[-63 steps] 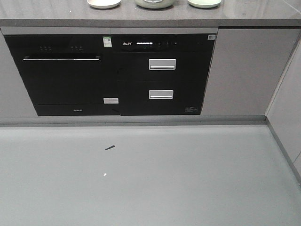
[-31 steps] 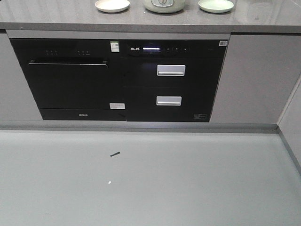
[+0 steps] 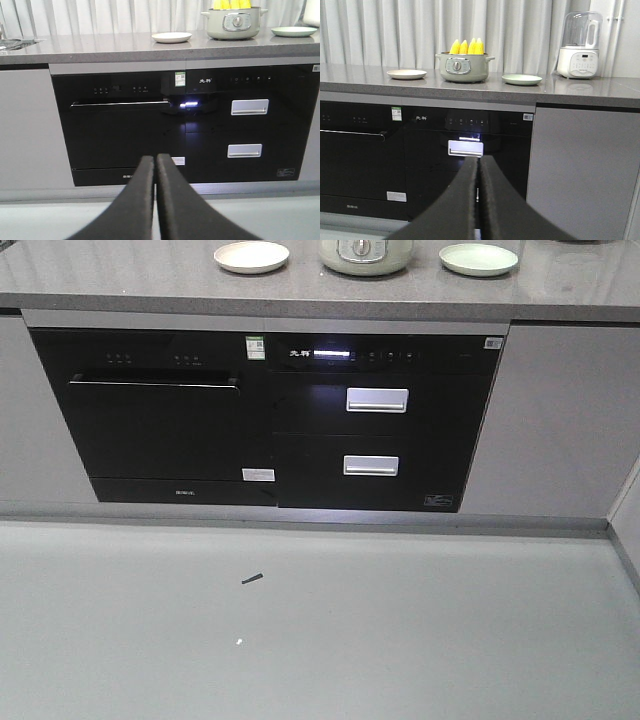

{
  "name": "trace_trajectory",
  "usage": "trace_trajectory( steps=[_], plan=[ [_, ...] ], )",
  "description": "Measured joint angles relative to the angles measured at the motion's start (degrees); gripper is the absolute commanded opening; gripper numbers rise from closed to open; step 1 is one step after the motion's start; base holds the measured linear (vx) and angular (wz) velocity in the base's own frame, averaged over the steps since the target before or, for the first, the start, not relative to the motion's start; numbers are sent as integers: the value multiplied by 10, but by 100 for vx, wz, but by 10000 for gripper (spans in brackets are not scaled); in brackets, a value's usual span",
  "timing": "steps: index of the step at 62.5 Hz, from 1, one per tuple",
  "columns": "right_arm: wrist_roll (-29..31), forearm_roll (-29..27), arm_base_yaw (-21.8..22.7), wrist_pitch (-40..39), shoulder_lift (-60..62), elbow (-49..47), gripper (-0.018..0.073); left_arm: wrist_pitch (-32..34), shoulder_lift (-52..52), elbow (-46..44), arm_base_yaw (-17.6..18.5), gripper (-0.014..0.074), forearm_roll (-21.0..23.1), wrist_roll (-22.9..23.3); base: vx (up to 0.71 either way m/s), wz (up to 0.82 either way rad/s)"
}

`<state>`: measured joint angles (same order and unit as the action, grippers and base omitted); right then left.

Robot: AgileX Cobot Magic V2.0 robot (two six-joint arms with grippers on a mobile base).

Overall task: Distribute corn equally
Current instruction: 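Drive the base forward toward the counter with the corn pot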

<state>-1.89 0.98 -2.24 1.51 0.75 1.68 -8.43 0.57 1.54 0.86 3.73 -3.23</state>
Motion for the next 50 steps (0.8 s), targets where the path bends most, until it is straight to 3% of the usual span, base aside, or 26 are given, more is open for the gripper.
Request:
trace_trajectory(
  steps=[50],
  plan=[
    [0,0,0,0,0,0,-4,0,0,0,0,-7,0,0,7,-2]
  ],
)
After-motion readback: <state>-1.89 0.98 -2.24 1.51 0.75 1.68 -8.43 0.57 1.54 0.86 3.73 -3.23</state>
